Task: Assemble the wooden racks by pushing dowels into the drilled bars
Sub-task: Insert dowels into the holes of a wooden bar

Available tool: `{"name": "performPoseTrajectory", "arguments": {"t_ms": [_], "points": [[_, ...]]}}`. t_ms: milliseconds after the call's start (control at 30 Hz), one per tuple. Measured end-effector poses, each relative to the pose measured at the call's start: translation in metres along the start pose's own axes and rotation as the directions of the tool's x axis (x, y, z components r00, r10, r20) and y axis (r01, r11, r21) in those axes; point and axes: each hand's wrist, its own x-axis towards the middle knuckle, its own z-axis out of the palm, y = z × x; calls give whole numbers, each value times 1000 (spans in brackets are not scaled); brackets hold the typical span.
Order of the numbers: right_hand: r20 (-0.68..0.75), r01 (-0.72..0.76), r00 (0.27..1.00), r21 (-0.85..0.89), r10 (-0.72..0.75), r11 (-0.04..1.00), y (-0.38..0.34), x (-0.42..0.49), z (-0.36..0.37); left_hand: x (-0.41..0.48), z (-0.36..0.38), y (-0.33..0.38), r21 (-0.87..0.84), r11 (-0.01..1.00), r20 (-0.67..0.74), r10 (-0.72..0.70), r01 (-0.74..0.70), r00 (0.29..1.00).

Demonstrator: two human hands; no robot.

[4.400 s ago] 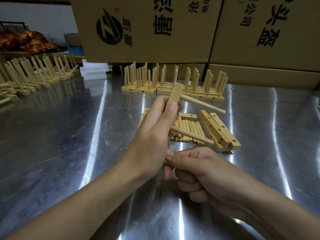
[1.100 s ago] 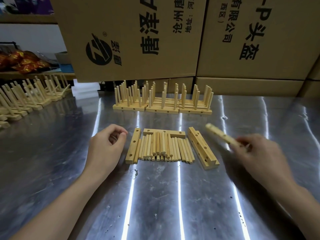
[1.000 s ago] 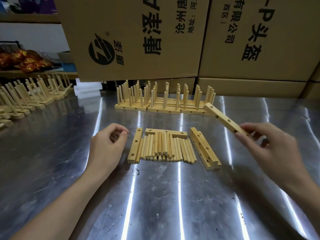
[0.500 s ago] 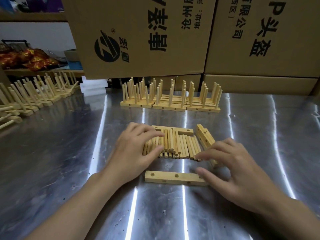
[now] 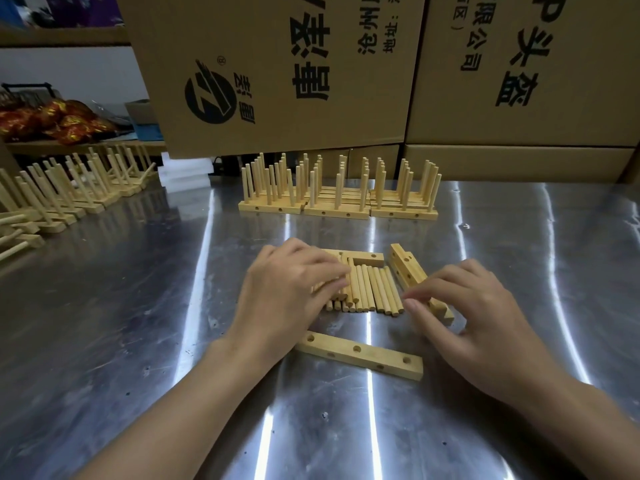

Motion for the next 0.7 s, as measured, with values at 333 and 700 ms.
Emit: {"name": "performPoseTrajectory", "arguments": {"t_ms": [333,700], "points": [[-51,-133,979,566,195,814,-14,4,-2,-4,-13,29,-887,158,287,-548,434,786],[-165,-78,958,642,237,763,-16,4,-7,-6,-17,29,-874,218,294,-476,434,829]]}}
